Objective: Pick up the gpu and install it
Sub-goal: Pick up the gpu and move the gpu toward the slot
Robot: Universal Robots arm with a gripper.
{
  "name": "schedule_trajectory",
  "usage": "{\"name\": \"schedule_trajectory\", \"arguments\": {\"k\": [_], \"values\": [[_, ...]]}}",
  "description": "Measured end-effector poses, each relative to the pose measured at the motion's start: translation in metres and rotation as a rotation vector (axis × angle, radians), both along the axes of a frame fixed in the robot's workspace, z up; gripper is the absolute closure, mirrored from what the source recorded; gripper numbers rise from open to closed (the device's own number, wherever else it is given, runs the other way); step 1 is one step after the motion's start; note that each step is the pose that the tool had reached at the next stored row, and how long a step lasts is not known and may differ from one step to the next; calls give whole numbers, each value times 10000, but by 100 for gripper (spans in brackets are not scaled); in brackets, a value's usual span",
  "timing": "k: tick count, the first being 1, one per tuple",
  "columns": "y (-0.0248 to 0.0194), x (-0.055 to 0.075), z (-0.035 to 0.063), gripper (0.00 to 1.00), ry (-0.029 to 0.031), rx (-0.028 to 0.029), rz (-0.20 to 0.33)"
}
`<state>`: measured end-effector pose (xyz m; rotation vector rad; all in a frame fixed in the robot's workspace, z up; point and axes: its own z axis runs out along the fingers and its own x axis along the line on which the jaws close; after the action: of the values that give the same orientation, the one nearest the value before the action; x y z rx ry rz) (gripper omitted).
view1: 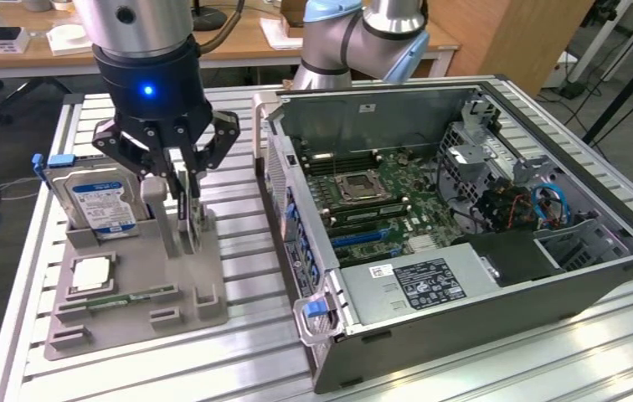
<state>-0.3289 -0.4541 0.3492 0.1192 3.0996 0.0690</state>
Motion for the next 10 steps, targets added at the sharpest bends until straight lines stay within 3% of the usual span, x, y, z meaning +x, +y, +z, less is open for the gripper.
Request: {"name": "schedule_trajectory", "arguments": {"k": [10], "values": [[0, 0, 87, 74, 0, 0, -1]]}}
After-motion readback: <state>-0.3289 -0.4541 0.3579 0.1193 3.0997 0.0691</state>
